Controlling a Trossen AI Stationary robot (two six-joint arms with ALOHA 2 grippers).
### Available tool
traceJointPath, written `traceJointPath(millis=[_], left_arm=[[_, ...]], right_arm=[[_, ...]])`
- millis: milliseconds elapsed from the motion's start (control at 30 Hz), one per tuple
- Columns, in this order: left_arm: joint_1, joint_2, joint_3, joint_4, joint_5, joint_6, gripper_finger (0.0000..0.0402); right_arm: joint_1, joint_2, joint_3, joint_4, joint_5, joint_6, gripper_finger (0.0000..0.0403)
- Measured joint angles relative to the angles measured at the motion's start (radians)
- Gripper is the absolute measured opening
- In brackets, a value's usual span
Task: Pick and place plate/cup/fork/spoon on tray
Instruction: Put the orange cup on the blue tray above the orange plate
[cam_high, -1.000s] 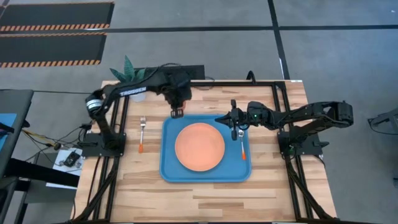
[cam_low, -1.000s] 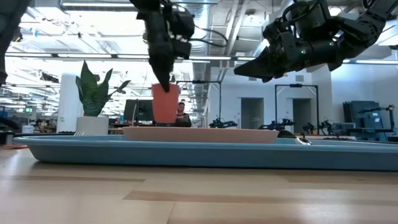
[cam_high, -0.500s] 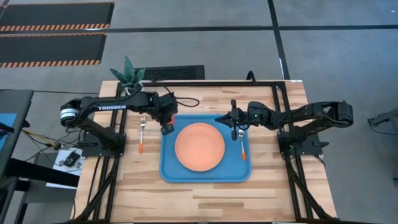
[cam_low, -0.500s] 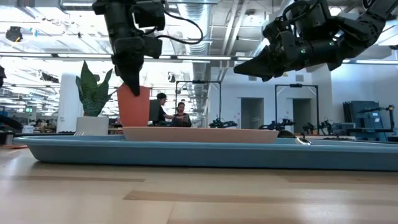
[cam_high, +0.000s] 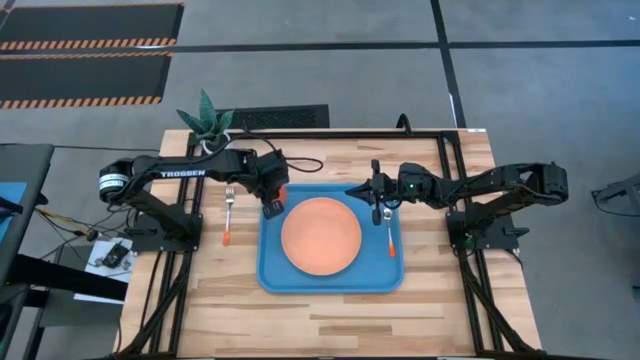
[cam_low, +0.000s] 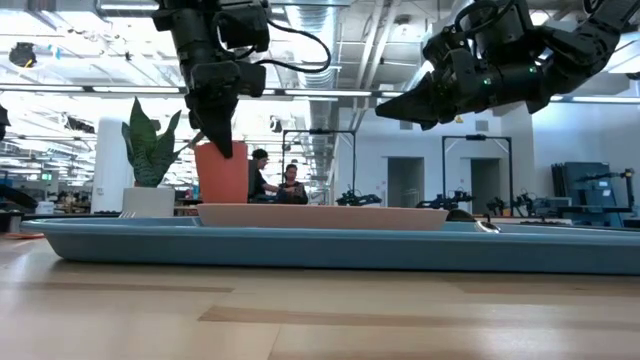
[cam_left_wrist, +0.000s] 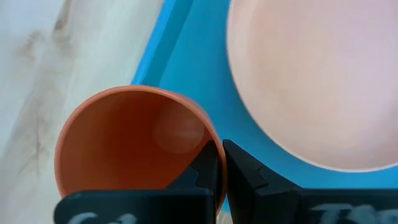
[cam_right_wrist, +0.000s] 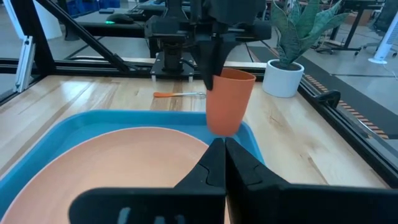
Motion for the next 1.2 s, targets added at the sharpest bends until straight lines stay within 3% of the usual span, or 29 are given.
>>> traceJointPath(millis=[800, 1200], left_arm=[[0.007, 0.000, 0.000, 0.016, 0.014, 0.005, 0.0000], [-0.001, 0.143, 0.093, -0.097, 0.058, 0.063, 0.0000]], right_arm=[[0.000, 0.000, 0.000, 0.024, 0.001, 0.008, 0.0008], [0.001, 0.000, 0.000, 0.032, 0.001, 0.008, 0.0008]])
